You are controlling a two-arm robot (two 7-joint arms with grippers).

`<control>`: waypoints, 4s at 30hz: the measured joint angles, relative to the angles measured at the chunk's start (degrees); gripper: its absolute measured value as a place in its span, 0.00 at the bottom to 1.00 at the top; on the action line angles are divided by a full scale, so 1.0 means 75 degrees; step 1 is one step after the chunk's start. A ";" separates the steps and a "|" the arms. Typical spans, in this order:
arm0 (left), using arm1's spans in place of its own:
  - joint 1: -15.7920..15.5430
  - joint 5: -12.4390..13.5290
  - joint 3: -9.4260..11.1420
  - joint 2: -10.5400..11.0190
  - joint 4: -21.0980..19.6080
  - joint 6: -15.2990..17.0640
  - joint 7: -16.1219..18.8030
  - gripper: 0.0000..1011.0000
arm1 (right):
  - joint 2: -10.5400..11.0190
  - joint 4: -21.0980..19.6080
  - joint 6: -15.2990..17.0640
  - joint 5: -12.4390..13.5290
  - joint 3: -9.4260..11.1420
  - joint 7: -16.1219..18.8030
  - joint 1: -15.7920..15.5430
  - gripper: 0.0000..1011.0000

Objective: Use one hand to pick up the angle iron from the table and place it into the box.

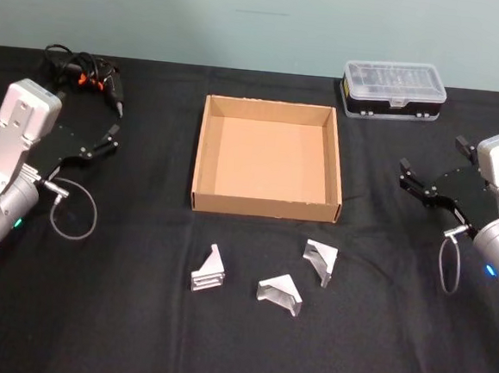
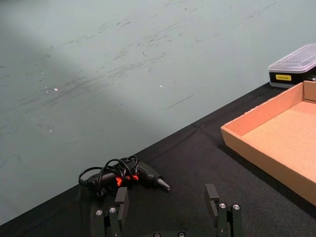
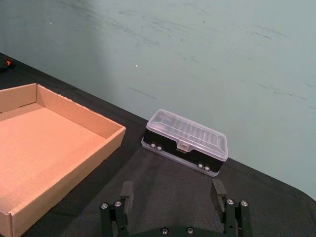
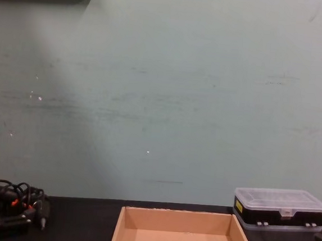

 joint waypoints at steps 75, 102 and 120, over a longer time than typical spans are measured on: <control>0.0000 0.0000 0.0000 0.0000 0.0000 0.0000 0.0000 1.00 | 0.0256 0.0468 0.0407 0.0666 -0.0866 0.5881 0.0493 0.99; 0.0000 0.0000 0.0000 0.0000 0.0000 0.0000 0.0000 1.00 | 0.0286 0.0430 0.0406 0.0718 -0.0841 0.5883 0.0464 0.53; 0.0000 0.0000 0.0000 0.0000 0.0001 0.0000 0.0000 1.00 | 0.0265 -0.0605 0.0678 0.1369 -0.0301 0.5608 0.0423 0.53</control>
